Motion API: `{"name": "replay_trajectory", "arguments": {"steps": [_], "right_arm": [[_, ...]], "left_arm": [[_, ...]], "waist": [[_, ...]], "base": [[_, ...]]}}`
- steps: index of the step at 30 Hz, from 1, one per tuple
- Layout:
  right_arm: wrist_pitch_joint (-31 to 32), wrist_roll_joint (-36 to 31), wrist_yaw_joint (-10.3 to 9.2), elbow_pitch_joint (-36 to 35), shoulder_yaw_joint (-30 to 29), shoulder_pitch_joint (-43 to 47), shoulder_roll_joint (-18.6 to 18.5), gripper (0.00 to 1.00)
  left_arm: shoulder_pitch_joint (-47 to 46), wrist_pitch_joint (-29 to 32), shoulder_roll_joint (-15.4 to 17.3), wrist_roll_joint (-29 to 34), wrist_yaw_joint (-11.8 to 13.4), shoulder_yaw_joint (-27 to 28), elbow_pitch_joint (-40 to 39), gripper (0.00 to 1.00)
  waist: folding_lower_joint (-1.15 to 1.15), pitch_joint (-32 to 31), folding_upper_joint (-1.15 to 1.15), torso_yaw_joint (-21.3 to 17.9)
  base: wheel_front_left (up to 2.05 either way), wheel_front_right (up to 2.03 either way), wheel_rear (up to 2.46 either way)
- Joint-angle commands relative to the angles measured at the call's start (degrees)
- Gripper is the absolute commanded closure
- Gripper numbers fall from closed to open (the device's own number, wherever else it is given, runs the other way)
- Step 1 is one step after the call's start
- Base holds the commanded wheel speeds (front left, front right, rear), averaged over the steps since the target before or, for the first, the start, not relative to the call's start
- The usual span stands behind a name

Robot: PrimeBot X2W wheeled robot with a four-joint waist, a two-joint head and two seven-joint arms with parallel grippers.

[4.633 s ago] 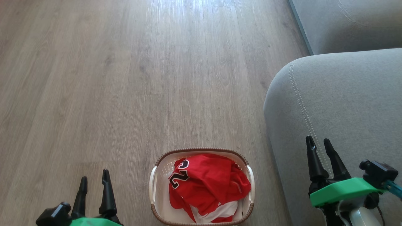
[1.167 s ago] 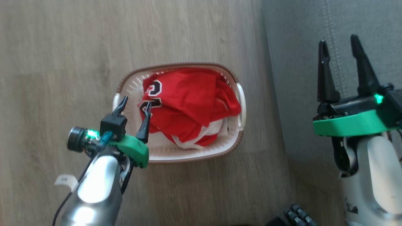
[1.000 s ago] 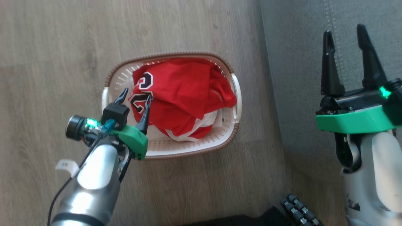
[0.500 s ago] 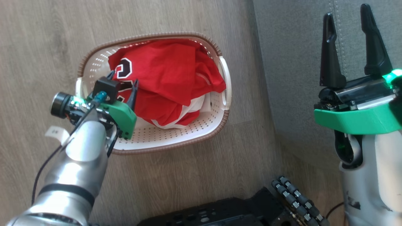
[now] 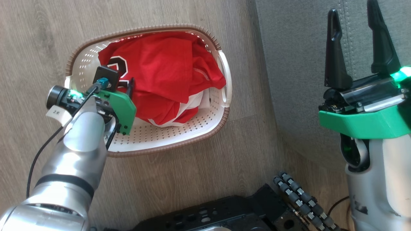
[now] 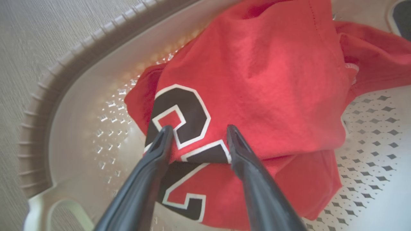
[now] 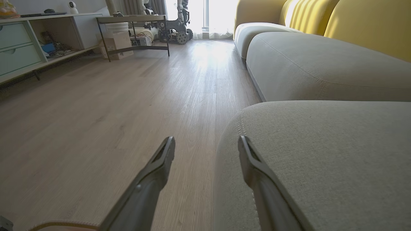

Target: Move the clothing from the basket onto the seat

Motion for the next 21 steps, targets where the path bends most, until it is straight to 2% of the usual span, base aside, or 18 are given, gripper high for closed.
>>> {"name": "replay_trajectory", "arguments": {"steps": [1, 3, 12, 21], "right_arm": [[-0.36, 0.54, -0.02, -2.13, 1.36, 0.56, 0.04, 0.0], [-0.36, 0.61, -0.02, -2.1, 1.59, 0.49, 0.04, 0.0], [-0.36, 0.73, -0.02, -1.96, 1.65, 0.54, 0.04, 0.0], [-0.36, 0.76, -0.02, -0.77, 1.24, 1.27, 0.04, 0.0]], "left_arm": [[0.67, 0.31, 1.01, -0.67, -0.16, 0.41, -0.08, 0.62], [0.74, 1.11, 0.8, -0.69, -0.3, 0.0, 0.28, 1.0], [1.38, 2.37, 0.64, -1.22, -0.76, -0.98, 1.06, 1.0], [2.73, -2.23, -0.37, -2.73, -0.61, -1.4, 0.57, 1.0]], "waist": [[-0.01, -0.01, 0.0, -0.09], [-0.01, -0.06, 0.0, -0.25], [-0.01, -0.61, 0.0, -0.57], [-0.01, -3.71, 0.0, 0.77]], "base": [[0.0, 0.0, 0.0], [0.0, 0.0, 0.0], [0.0, 0.0, 0.0], [0.0, 0.0, 0.0]]}}
